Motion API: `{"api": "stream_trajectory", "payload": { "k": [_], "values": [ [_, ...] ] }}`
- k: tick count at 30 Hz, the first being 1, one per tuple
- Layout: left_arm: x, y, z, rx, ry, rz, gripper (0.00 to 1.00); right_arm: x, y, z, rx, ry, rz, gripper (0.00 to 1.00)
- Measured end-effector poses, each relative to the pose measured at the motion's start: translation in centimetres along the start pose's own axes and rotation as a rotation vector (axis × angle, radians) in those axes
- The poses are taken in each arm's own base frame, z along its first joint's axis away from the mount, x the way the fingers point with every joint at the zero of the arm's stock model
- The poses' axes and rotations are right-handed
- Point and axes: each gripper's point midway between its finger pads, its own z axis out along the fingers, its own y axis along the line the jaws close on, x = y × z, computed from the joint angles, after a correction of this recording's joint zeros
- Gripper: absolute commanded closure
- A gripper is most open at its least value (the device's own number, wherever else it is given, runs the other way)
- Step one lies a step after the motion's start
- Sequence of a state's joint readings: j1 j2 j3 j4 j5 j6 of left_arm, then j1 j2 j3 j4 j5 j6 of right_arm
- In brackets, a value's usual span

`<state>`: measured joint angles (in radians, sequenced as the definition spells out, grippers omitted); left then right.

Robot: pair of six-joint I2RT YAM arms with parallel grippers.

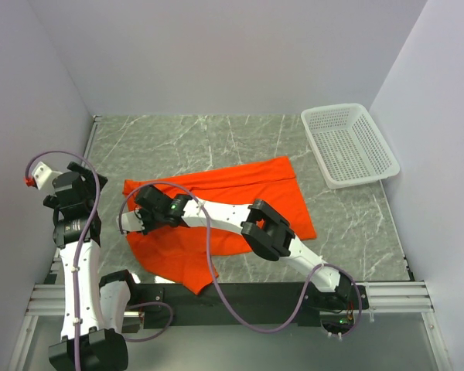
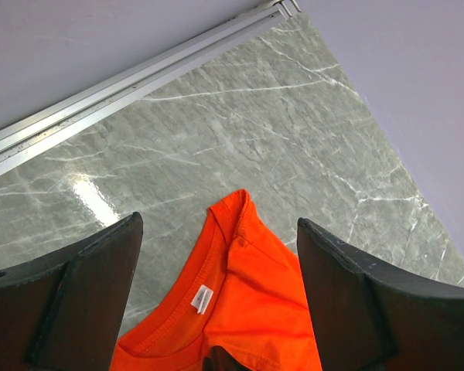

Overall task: Fold and stack the t-shirts
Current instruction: Fold the tshirt

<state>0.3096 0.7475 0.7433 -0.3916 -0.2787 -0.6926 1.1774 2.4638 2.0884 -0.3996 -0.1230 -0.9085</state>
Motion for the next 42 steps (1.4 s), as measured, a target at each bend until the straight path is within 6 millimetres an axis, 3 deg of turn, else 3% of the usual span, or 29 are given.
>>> {"api": "stream_trajectory", "payload": {
  "k": [11,14,19,21,31,42],
  "values": [
    [0.0,0.0,0.0,0.002,0.002,0.0,0.14,0.3,0.2,0.3,0.001,0.008,0.001,0.65],
    [0.0,-0.1,0.0,0.003,0.003,0.0,0.14,0.8,0.5,0.8,-0.006,0.019,0.002,0.67],
    [0.0,-0.1,0.0,0.003,0.003,0.0,0.14,0.9,0.6,1.0,-0.005,0.019,0.002,0.91],
    [0.0,-0.1,0.0,0.003,0.003,0.0,0.14,0.9,0.6,1.0,-0.006,0.019,0.004,0.94],
    [0.1,-0.1,0.0,0.004,0.003,0.0,0.14,0.9,0.7,0.7,-0.021,0.011,0.01,0.96],
    [0.0,0.0,0.0,0.001,0.0,0.0,0.14,-0.9,0.0,-3.0,-0.054,-0.028,-0.02,0.97]
  ]
}}
